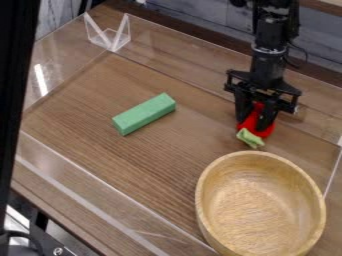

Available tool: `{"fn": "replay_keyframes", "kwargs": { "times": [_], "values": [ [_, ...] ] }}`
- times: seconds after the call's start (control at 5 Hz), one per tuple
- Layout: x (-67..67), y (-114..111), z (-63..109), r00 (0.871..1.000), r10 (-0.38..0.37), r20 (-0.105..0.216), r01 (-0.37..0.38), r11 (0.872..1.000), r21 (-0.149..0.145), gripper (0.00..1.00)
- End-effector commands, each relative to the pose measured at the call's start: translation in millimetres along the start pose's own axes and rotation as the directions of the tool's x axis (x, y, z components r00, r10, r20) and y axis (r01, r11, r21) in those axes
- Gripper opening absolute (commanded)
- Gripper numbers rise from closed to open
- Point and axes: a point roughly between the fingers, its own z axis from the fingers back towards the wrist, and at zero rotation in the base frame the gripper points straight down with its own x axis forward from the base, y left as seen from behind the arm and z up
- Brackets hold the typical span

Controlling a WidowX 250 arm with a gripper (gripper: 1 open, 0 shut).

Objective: Move the red object to the right side of the table

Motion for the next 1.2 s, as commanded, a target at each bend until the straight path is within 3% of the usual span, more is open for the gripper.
{"fn": "replay_keyframes", "kwargs": {
  "times": [0.0,1.0],
  "values": [
    [0.3,-7.9,-7.6,0.999,-0.033,-0.015,0.033,0.999,0.004,0.00],
    [-2.2,-16.2,-3.2,0.997,-0.054,-0.047,0.054,0.999,0.007,0.00]
  ]
}}
